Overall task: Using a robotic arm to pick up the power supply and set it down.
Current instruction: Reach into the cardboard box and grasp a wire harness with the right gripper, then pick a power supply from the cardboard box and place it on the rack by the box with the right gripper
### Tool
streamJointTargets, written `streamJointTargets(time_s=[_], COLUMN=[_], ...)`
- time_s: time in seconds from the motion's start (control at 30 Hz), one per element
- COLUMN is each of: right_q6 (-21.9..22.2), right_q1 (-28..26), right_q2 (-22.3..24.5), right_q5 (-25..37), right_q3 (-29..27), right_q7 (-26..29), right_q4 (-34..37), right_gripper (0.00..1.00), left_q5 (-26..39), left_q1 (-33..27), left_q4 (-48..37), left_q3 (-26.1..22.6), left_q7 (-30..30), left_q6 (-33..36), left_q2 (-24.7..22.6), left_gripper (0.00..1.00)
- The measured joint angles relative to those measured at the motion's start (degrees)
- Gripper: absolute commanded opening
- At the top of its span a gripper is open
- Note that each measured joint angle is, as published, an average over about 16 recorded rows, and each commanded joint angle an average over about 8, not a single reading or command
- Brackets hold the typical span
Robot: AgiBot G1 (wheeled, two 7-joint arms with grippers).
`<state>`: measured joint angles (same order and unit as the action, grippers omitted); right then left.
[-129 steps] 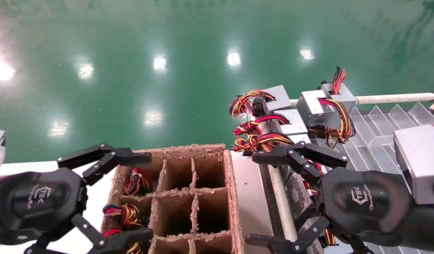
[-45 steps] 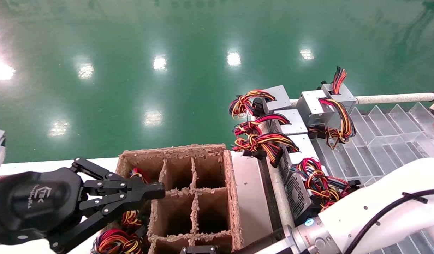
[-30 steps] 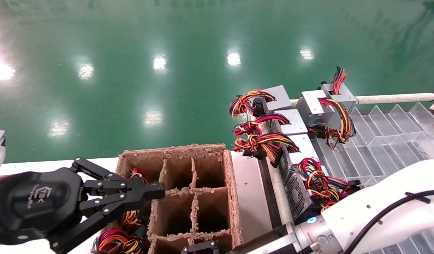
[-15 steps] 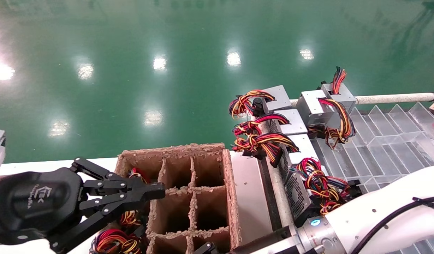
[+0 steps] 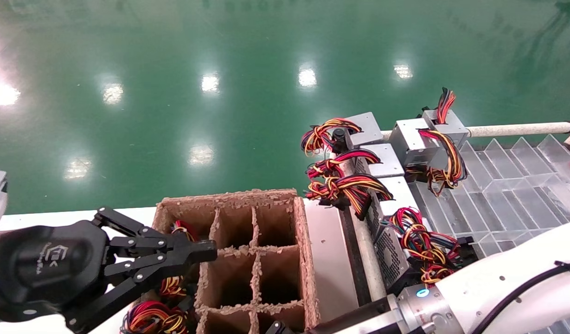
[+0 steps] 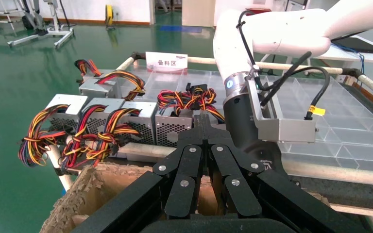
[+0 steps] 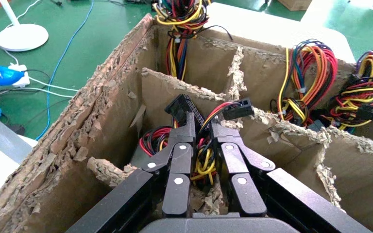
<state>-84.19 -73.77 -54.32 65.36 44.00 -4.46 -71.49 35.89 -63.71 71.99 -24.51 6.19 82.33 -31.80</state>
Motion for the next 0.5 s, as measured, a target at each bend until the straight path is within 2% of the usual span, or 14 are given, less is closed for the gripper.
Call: streamJointTargets(time_s=[0.5], right_q6=[0.01], right_q1=[-1.15], right_q2=[2.64], right_q5=[-4.84], right_q3=[-2.76], right_q7=[2.93], right_q4=[-3.08], right_gripper=[0.0], left_q5=[0.0], left_q1=[0.0], left_q4=[0.0], left_q3=[0.0], left_q7=[0.0], left_q6=[0.0], left_q2=[0.0], left_gripper=[0.0])
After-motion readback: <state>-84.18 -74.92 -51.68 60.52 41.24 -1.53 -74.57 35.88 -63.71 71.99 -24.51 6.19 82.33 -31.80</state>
